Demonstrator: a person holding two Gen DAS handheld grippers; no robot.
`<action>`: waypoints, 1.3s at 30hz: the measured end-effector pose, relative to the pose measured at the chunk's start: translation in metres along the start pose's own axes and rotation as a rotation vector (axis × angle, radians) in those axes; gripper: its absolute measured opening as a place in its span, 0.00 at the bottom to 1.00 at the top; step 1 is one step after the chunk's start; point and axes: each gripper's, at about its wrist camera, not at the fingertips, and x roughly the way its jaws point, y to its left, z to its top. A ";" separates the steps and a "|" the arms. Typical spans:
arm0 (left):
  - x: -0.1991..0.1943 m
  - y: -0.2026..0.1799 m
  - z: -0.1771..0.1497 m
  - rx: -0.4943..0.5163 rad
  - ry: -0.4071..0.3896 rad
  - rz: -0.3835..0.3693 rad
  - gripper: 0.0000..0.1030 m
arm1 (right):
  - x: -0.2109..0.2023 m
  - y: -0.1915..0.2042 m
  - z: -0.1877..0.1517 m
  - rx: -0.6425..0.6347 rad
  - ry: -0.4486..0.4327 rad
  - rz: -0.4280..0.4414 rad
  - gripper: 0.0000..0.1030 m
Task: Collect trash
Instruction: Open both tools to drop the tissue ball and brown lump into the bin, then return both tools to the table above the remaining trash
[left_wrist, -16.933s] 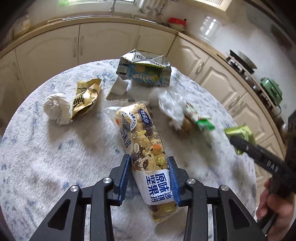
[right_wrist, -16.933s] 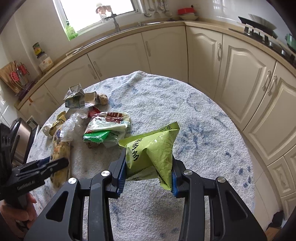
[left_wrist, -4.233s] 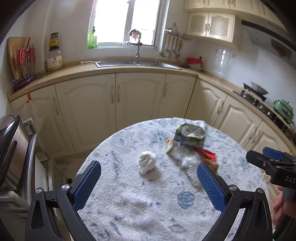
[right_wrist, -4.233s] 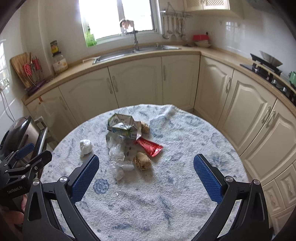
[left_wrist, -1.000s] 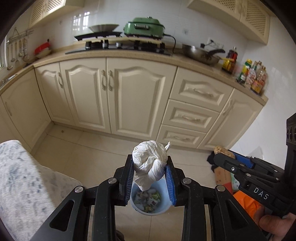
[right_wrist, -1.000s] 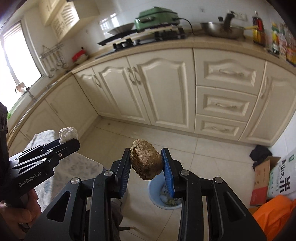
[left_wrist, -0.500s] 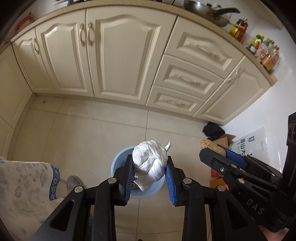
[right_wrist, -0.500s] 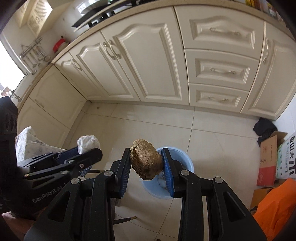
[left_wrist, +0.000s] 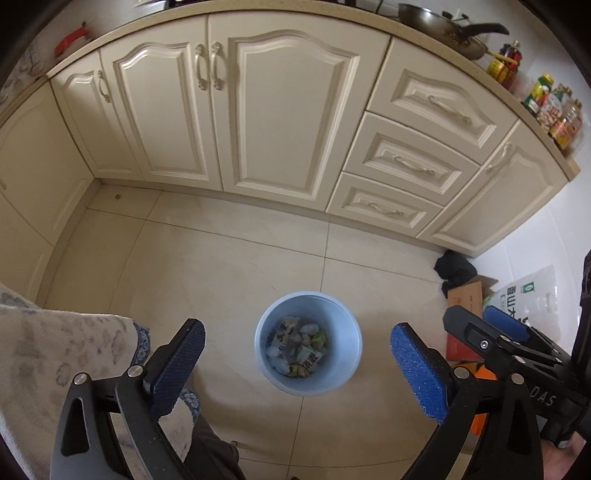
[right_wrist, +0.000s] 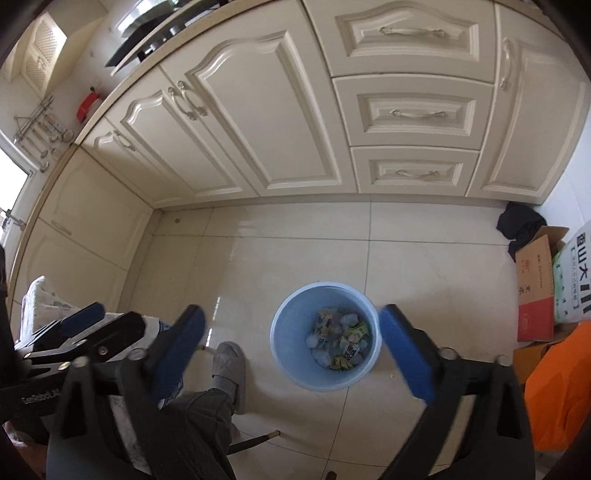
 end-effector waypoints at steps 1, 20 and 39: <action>-0.004 0.000 -0.001 -0.007 -0.009 0.004 0.96 | -0.002 0.001 0.000 0.003 -0.004 0.003 1.00; -0.196 0.050 -0.110 -0.052 -0.314 0.036 0.99 | -0.080 0.089 -0.016 -0.081 -0.097 0.052 1.00; -0.429 0.156 -0.334 -0.287 -0.641 0.271 0.99 | -0.194 0.313 -0.070 -0.460 -0.291 0.273 1.00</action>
